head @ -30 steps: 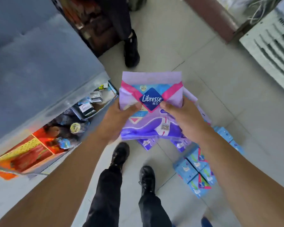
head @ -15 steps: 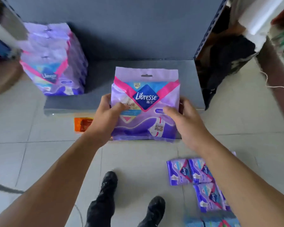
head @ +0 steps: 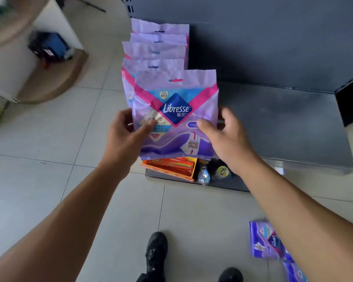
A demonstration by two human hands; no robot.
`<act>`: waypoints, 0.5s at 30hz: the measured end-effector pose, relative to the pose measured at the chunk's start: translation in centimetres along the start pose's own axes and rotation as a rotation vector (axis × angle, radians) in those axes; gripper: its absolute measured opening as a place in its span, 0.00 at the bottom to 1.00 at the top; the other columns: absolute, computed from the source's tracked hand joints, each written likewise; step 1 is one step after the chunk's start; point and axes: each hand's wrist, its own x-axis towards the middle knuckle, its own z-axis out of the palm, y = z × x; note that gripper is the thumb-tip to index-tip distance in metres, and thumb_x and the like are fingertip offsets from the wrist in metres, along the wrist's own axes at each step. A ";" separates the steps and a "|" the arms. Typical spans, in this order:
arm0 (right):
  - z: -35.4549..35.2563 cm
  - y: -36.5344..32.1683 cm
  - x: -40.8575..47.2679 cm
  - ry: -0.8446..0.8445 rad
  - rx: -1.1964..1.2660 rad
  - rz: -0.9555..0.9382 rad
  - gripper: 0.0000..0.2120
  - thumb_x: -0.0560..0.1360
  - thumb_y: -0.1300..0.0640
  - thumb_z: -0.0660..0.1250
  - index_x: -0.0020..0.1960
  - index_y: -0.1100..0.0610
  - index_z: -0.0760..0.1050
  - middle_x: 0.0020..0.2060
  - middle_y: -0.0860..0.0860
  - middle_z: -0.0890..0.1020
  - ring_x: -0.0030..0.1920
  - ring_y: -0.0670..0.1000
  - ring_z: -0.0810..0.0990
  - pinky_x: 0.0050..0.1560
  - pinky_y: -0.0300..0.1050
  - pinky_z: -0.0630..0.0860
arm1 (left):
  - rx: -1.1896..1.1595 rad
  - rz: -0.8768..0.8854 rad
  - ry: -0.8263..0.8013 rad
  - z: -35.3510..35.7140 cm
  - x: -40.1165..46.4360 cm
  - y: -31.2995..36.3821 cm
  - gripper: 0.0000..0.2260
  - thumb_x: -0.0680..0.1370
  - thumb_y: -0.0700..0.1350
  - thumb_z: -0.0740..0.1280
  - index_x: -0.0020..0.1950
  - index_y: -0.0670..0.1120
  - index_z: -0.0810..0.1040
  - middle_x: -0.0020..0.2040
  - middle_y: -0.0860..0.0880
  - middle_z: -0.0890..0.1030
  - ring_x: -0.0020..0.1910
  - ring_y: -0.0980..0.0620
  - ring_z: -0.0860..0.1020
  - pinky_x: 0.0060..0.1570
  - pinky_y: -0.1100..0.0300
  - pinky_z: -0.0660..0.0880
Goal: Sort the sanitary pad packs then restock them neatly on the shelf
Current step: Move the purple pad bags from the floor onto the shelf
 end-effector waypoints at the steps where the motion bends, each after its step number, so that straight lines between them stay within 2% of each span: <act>1: 1.2 -0.1 0.5 0.012 -0.014 -0.007 0.10 0.74 0.48 0.70 0.54 0.42 0.73 0.50 0.44 0.83 0.49 0.48 0.84 0.51 0.56 0.81 | 0.020 -0.001 0.004 -1.0 0.9 -0.1 0.22 0.73 0.48 0.73 0.63 0.42 0.73 0.54 0.45 0.82 0.52 0.48 0.83 0.47 0.51 0.81; 5: 5.1 -0.5 2.2 0.090 -0.049 -0.040 0.19 0.75 0.50 0.71 0.64 0.50 0.71 0.53 0.43 0.82 0.50 0.43 0.82 0.50 0.50 0.82 | -0.002 0.008 0.004 -4.0 4.4 -0.7 0.19 0.74 0.44 0.74 0.62 0.43 0.73 0.55 0.45 0.82 0.51 0.48 0.83 0.48 0.50 0.81; 11: 8.0 -1.9 5.2 0.174 -0.068 -0.092 0.18 0.76 0.51 0.70 0.62 0.53 0.71 0.53 0.44 0.81 0.49 0.40 0.82 0.41 0.37 0.80 | -0.065 0.059 -0.061 -5.4 8.7 -0.6 0.16 0.75 0.41 0.72 0.59 0.45 0.70 0.57 0.43 0.80 0.52 0.49 0.83 0.46 0.54 0.80; 15: 8.7 -1.4 6.6 0.205 -0.095 -0.094 0.17 0.76 0.51 0.71 0.61 0.53 0.70 0.55 0.45 0.80 0.51 0.41 0.81 0.37 0.32 0.78 | 0.096 0.120 -0.049 -5.3 10.5 -0.6 0.16 0.76 0.46 0.72 0.59 0.49 0.69 0.55 0.50 0.80 0.53 0.53 0.82 0.44 0.58 0.82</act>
